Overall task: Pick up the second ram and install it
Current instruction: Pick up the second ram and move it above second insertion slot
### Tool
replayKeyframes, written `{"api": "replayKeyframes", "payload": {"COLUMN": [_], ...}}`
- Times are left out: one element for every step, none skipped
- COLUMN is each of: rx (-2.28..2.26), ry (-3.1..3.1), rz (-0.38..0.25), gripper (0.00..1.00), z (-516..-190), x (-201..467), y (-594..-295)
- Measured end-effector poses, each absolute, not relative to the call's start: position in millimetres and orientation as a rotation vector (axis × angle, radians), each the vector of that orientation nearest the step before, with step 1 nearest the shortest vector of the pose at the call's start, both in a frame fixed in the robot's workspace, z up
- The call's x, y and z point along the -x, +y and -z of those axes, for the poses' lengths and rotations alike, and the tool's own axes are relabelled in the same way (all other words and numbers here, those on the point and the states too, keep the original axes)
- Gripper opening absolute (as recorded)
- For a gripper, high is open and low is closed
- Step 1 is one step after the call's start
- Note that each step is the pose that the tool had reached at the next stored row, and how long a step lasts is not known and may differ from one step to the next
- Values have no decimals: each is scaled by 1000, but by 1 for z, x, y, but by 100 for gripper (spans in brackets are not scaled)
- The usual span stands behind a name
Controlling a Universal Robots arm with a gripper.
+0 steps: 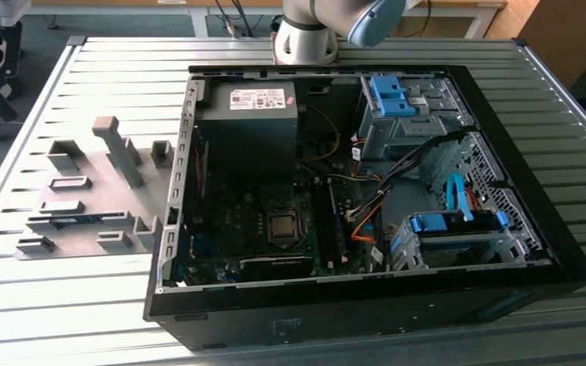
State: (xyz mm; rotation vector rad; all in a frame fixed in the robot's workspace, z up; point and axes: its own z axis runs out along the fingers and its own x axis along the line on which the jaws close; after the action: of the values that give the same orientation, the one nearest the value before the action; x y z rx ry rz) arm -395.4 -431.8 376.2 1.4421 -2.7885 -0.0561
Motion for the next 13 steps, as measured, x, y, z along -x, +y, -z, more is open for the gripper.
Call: {"api": "replayKeyframes", "payload": {"rx": [-1461,-1478,-1489,-1493,-1493,-1493,-1498,-1513,-1532,-1554,-1579,-1603,-1627], "ry": [-2778,-2768,-2760,-2757,-2755,-2753,-2750,-2741,-2730,-2718,-2703,-2689,-2674], "rz": [54,52,48,44,40,36,34,33,33,32,32,32,32], "gripper": [11,11,11,11,11,11,11,11,11,11,11,11,11], "z": [-376,-376,-375,-375,-374,-373,-373,-372,-371,-370,-369,-368,-366], "x": [395,395,395,395,395,395,395,395,395,395,395,395,395], "y": [-432,-432,-432,-432,-432,-432,-432,-432,-432,-432,-432,-432,-432]}}
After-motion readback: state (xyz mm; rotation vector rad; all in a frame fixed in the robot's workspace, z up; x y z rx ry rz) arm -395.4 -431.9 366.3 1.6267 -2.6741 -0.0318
